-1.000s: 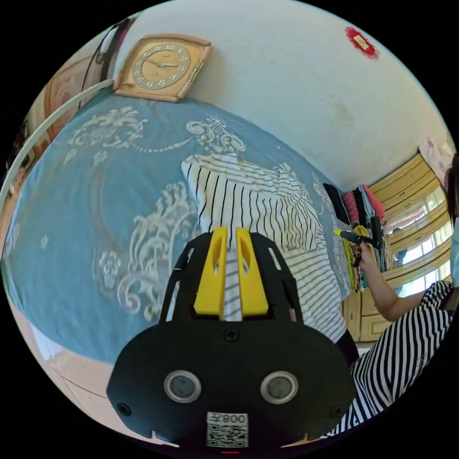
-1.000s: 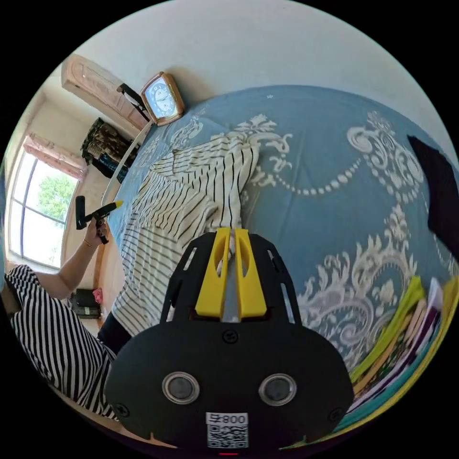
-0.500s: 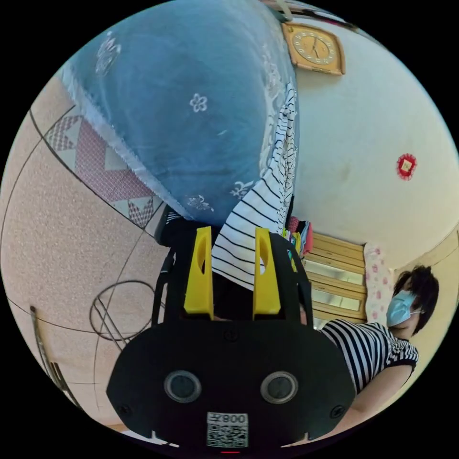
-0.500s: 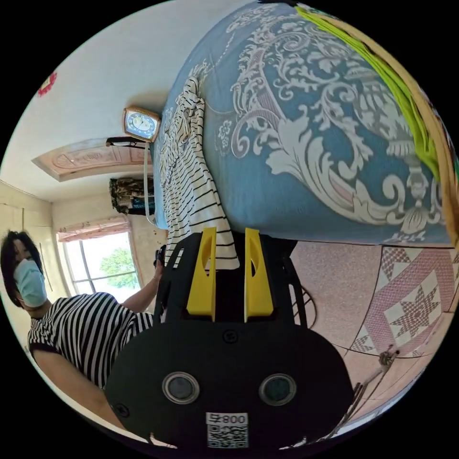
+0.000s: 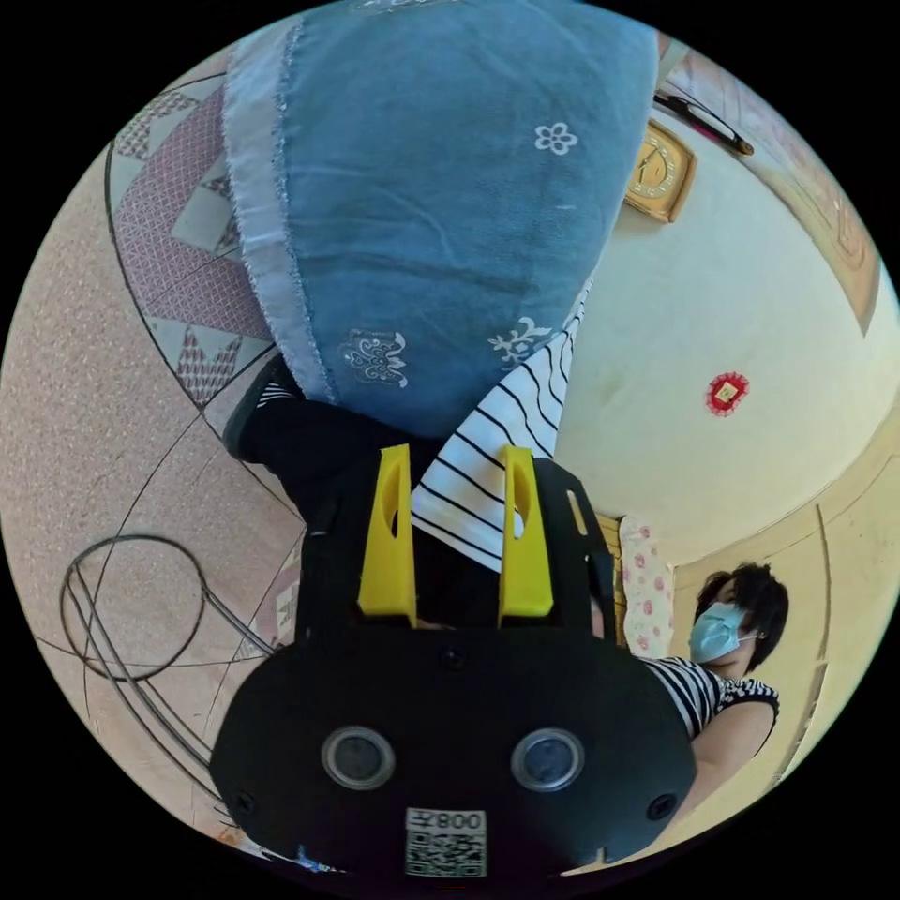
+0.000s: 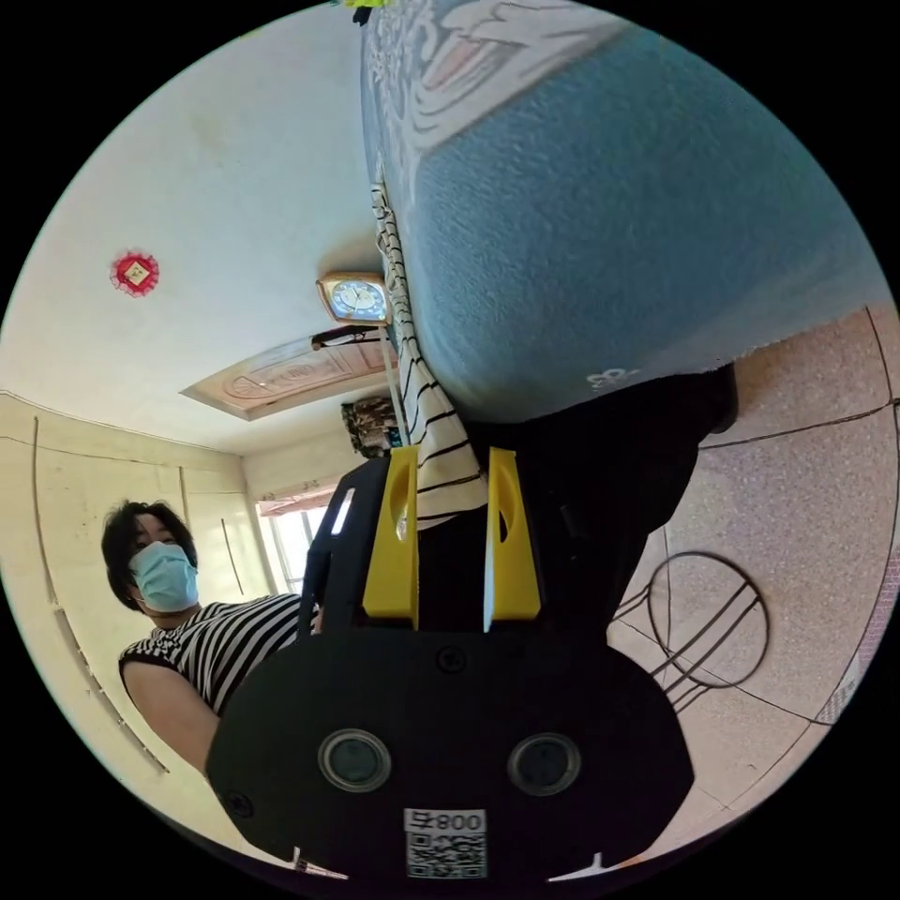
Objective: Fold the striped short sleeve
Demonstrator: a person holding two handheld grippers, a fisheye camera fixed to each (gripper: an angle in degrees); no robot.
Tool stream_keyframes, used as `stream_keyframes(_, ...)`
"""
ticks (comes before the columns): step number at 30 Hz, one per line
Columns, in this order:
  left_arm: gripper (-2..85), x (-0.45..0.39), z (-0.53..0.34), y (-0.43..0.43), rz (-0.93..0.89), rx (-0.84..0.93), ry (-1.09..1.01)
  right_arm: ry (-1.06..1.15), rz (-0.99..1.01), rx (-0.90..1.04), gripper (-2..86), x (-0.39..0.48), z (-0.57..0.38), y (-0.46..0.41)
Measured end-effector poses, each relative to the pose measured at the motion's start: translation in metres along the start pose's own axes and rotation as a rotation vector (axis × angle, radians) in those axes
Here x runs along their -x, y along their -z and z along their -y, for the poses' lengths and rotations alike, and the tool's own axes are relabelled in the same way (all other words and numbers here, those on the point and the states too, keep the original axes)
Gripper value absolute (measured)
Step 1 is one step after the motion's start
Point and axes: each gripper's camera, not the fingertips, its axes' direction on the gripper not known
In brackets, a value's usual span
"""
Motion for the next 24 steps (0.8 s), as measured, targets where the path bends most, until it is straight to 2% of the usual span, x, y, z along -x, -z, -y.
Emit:
stream_keyframes(8,2.8,0.012,-0.026,0.031,-0.170,-0.010,-0.083,0.034,0.072,0.020,2.7,0.019,-0.034,0.015)
stream_keyframes(24,0.9,-0.004,-0.091,0.115,-0.298,-0.034,-0.258,0.210,0.056,-0.011,0.8,0.125,-0.086,0.042)
